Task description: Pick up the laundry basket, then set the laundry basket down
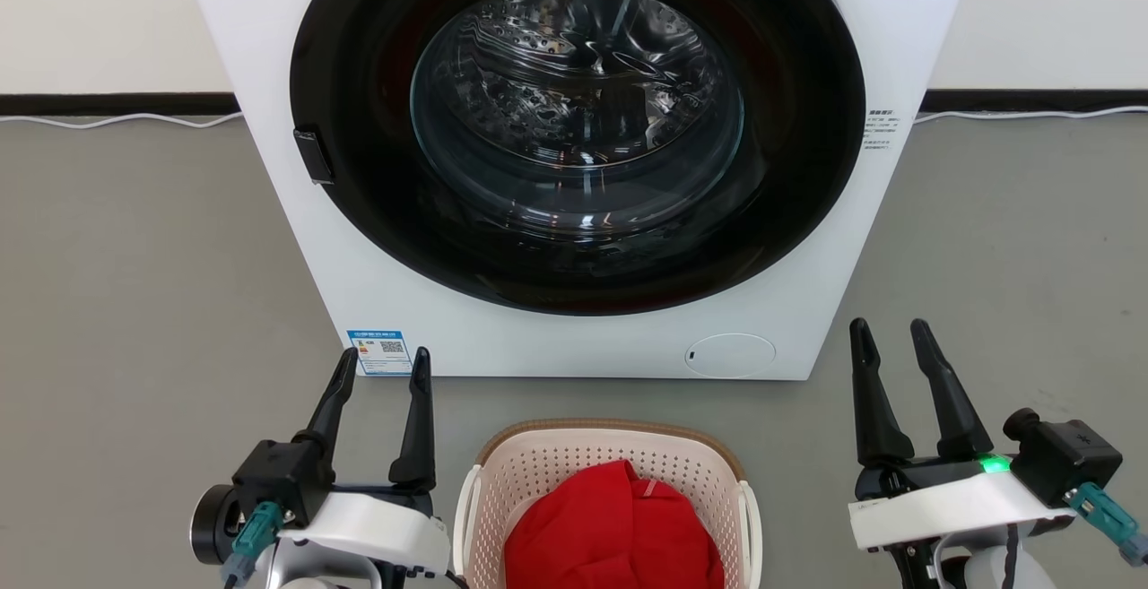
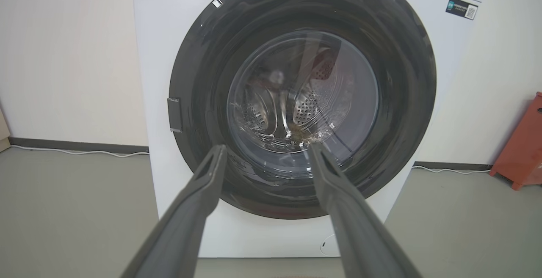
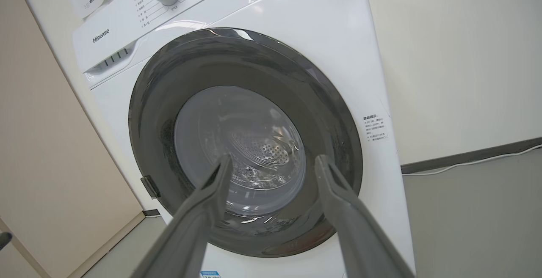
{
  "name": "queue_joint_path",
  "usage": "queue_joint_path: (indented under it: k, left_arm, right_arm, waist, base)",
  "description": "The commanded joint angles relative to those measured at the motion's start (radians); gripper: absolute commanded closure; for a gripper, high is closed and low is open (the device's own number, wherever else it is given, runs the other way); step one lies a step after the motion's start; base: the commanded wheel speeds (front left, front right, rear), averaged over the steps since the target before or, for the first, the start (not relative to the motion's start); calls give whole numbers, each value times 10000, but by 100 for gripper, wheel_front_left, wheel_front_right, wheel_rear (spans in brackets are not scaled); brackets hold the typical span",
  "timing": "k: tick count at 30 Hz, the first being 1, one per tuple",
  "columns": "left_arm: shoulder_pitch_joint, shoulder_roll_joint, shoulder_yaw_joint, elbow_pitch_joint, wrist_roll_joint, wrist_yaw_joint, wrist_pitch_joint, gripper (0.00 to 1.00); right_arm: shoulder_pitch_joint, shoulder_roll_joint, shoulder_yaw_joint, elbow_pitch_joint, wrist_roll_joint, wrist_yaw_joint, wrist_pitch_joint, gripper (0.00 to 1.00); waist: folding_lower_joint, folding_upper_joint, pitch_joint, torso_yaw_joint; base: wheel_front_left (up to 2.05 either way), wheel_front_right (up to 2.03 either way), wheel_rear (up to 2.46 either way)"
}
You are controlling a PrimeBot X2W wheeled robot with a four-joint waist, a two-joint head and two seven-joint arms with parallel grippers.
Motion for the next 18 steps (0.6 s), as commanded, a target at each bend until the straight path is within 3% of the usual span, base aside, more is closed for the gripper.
queue_joint_path:
  k: [1, 18]
  left_arm:
    - [-506, 91, 242, -287, 181, 108, -132, 0]
    - [-527, 91, 280, -120, 115, 155, -132, 0]
  right_arm:
    - [-425, 5, 189, -201, -230, 73, -162, 0]
    - [-463, 9, -133, 278, -416, 73, -162, 0]
  waist:
    - [0, 0, 4, -8]
    - [0, 0, 37, -68]
  base:
    - [0, 0, 0]
    - [0, 0, 0]
